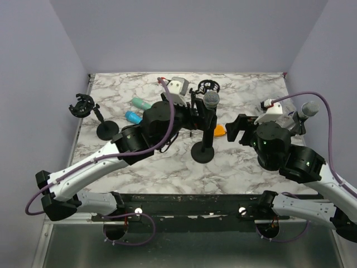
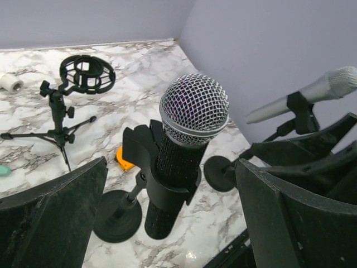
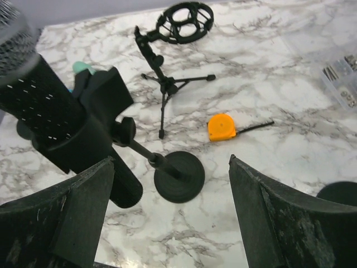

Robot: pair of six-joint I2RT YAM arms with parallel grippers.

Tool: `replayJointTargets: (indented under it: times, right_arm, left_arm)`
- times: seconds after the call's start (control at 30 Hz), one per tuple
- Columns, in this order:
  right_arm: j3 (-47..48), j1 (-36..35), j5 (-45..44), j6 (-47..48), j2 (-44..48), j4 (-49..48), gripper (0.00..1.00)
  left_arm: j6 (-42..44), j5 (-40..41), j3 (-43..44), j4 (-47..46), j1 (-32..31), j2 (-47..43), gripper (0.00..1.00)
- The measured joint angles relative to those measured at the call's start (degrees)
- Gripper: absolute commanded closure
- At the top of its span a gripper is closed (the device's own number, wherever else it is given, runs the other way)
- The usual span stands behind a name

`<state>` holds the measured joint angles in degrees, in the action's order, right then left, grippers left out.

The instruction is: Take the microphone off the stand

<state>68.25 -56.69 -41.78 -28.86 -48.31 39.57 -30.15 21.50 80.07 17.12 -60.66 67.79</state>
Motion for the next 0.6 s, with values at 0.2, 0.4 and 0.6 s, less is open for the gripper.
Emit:
replayJointTargets:
  times: [0.2,0.4,0.6]
  right_arm:
    - [-4.26,0.00,-1.73,-4.33,0.46,3.21,0.18]
    - [-7.21,4.46,0.61,-5.33,-3.21,2.58,0.20]
    - [-14.58,24.06,15.80,-3.85,-6.43,-2.73,0.22]
  left_arm:
    - [2.71,4.98,0.83,-1.42,-2.84,6.40,0.06]
    - [5.01,7.06,1.27,-3.52,-3.98,8.44,0.12]
    - [6.78,9.20,3.61,-4.42,-3.96,11.17,0.28]
